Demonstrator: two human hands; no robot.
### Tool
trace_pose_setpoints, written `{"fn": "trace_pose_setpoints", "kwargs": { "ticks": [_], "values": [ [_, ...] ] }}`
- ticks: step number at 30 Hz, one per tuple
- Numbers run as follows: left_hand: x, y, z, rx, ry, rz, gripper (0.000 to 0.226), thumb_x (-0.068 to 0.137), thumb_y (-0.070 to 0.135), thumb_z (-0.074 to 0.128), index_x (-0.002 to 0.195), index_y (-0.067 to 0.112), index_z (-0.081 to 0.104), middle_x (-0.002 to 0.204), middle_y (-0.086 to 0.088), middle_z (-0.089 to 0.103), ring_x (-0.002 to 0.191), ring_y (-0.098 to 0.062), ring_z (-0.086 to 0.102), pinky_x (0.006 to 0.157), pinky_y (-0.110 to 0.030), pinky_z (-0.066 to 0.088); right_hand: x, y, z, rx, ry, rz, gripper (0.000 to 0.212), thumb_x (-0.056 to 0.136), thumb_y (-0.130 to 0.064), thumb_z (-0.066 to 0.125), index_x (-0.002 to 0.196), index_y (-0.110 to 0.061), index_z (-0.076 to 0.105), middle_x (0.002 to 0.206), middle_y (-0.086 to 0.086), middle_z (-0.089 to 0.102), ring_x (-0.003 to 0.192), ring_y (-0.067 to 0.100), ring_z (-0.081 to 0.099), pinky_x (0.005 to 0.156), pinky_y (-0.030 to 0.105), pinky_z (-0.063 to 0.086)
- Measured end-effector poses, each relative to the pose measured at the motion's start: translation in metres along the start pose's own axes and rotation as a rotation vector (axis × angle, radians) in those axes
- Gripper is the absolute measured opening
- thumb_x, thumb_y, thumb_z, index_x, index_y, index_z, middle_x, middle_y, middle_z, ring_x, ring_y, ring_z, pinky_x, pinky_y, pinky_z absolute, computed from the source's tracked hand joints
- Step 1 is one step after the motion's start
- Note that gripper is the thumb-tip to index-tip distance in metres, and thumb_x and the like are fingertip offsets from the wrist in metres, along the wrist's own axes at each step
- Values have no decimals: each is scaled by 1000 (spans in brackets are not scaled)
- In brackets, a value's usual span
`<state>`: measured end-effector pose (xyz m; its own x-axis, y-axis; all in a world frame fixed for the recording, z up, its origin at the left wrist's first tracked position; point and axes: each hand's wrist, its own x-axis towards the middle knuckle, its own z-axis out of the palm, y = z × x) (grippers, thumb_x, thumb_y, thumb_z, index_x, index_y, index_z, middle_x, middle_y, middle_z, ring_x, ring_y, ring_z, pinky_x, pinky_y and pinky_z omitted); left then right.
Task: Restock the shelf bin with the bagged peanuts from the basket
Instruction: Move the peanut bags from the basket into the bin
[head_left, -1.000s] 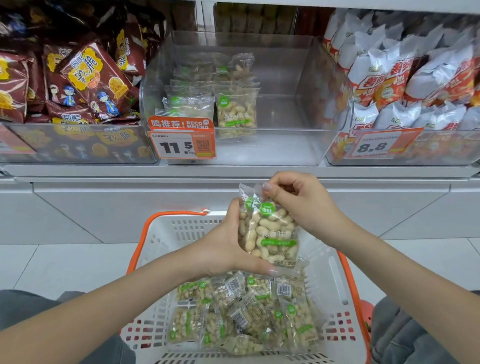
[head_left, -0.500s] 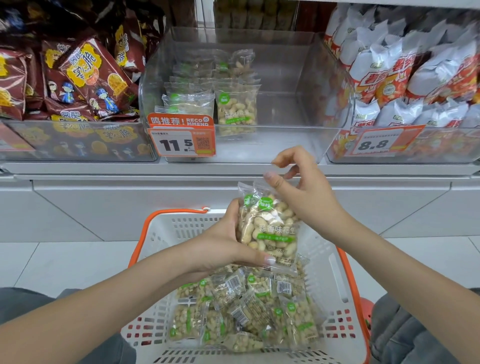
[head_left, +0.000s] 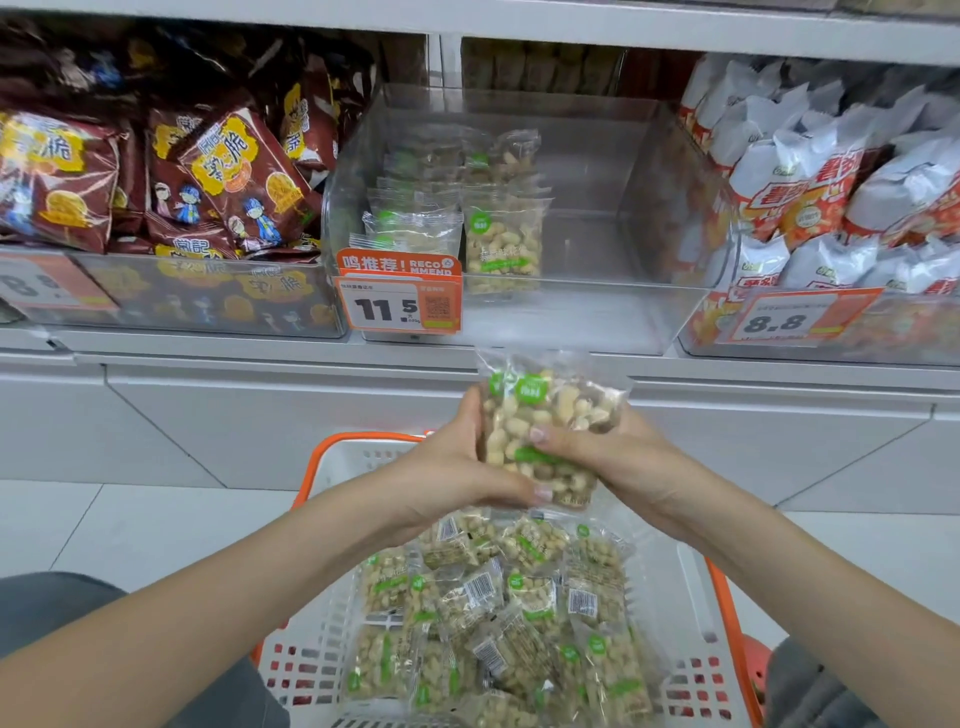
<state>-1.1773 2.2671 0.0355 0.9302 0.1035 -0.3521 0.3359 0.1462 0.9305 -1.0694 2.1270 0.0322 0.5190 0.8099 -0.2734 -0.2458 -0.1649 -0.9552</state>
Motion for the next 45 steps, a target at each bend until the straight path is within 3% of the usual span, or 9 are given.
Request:
{"fn": "trace_pose_setpoints", "kwargs": {
  "ticks": [4,9,17,20,26,29,33,39,45],
  "values": [
    [-4,-5,4,95,-31,-40,86,72,-2,77,133,27,25,113,-2,65,90,-13,69,67,-26,56,-7,-1,7,-117,24,-81,30,63,-17,76,92,-14,70,86,-1,76,81,11,72,67,17,53],
    [0,-6,8,193,93,35,76,64,9,85,119,24,35,102,9,65,75,-1,66,48,-22,48,-8,-4,9,-209,-17,-71,40,66,-9,83,102,-10,67,94,0,75,90,12,71,73,19,53],
    [5,33,-18,156,227,95,77,72,27,80,130,28,29,115,3,48,94,-12,63,76,-29,57,19,-79,-11,-127,360,-409,90,44,-39,93,118,-4,56,101,9,73,93,23,71,79,34,57],
    [7,36,-32,166,322,100,70,73,23,79,127,22,34,112,2,47,87,-13,61,67,-26,52,54,-117,-23,-263,436,-499,82,53,-30,92,121,-4,55,107,8,71,97,17,70,83,31,57],
    [9,29,-33,289,269,127,65,73,22,80,120,29,36,112,5,44,86,-17,67,76,-35,55,126,-111,-27,-526,286,-271,100,38,-42,96,121,-7,54,106,5,70,94,16,70,85,39,57],
    [9,30,-34,318,231,149,61,74,22,79,118,30,36,113,6,43,86,-16,69,65,-27,52,134,-102,-24,-693,226,-148,76,58,-34,90,121,-19,51,108,-3,59,89,5,59,77,22,49],
    [10,31,-36,323,236,162,56,76,21,77,116,29,38,112,6,45,87,-17,67,50,-17,42,134,-110,-30,-712,252,-51,62,64,-34,86,117,-22,56,117,-1,58,104,11,56,80,25,47],
    [11,31,-36,324,239,157,50,79,18,74,116,25,40,112,1,47,77,-15,62,69,-42,55,123,-111,-35,-751,351,-58,60,67,-21,86,115,-19,50,79,-3,57,68,6,55,60,16,49],
    [17,28,-37,349,251,157,46,81,18,72,114,25,41,112,0,47,77,-14,59,52,-26,45,126,-111,-22,-677,284,-23,44,74,-10,80,106,-14,50,76,5,58,48,3,59,50,21,55]
  ]
}}
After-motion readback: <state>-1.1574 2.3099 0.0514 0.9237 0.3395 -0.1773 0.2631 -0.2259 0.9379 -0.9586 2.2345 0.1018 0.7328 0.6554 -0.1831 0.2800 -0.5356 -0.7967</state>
